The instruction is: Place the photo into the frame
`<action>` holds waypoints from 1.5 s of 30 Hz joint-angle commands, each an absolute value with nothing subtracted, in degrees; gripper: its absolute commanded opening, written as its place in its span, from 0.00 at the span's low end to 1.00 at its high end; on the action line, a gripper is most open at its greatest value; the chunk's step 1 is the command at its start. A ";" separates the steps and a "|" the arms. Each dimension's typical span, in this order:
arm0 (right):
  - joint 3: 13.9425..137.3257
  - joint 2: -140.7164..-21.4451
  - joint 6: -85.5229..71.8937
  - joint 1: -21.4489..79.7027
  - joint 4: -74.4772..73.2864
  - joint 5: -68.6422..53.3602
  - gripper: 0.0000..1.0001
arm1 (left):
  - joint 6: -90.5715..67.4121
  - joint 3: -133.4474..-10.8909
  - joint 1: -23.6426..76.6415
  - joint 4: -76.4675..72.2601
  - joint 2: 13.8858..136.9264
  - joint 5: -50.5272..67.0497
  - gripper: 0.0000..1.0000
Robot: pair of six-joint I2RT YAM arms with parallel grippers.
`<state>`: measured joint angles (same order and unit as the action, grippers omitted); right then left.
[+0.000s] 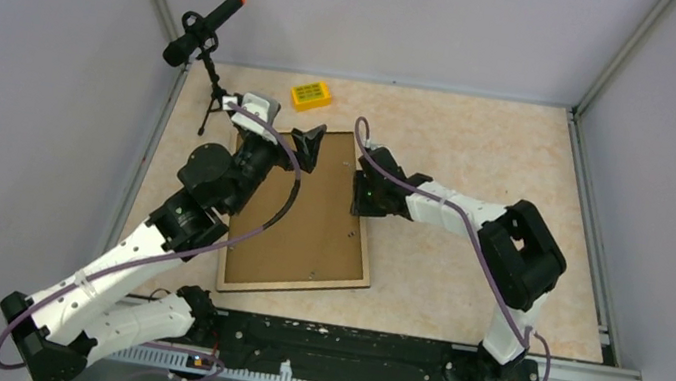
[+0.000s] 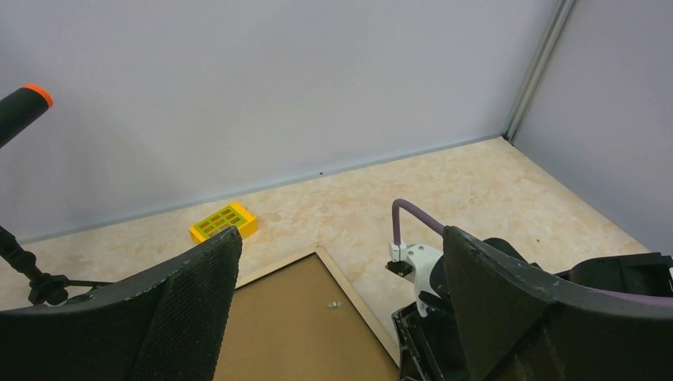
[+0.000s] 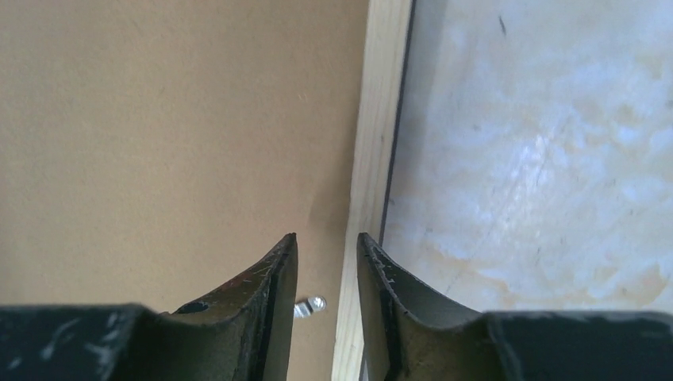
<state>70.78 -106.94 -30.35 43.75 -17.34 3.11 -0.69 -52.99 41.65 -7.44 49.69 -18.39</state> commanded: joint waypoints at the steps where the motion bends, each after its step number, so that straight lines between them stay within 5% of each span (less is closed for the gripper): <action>1: 65.79 -103.31 -32.85 45.00 -21.19 5.15 0.33 | -2.74 -53.70 41.43 -8.65 48.17 -17.21 0.99; 13: 61.89 -101.70 -33.57 45.18 -24.10 6.93 0.34 | -3.19 -53.48 41.47 -8.61 48.10 -17.59 0.99; 22: 61.39 -98.03 -21.90 42.76 -26.11 7.51 0.00 | -3.79 -53.53 41.40 -8.48 48.54 -16.74 0.99; 30: 61.97 -94.15 -14.09 35.79 -27.28 5.72 0.00 | -4.76 -53.69 41.40 -8.22 48.95 -15.59 0.99; 31: 62.80 -93.77 -15.13 35.15 -28.51 6.29 0.05 | -5.02 -53.70 41.40 -8.18 48.81 -15.39 0.99; 34: 66.85 -93.21 -20.34 35.11 -33.69 6.65 0.47 | -5.44 -53.53 41.45 -8.24 48.79 -14.87 0.99; 36: 67.66 -92.49 -24.96 35.60 -35.70 5.42 0.62 | -5.46 -53.61 41.44 -8.18 49.09 -14.95 0.99; 45: 65.64 -94.00 -30.39 39.24 -38.74 9.24 0.79 | -6.94 -53.71 41.47 -7.95 48.66 -13.49 0.99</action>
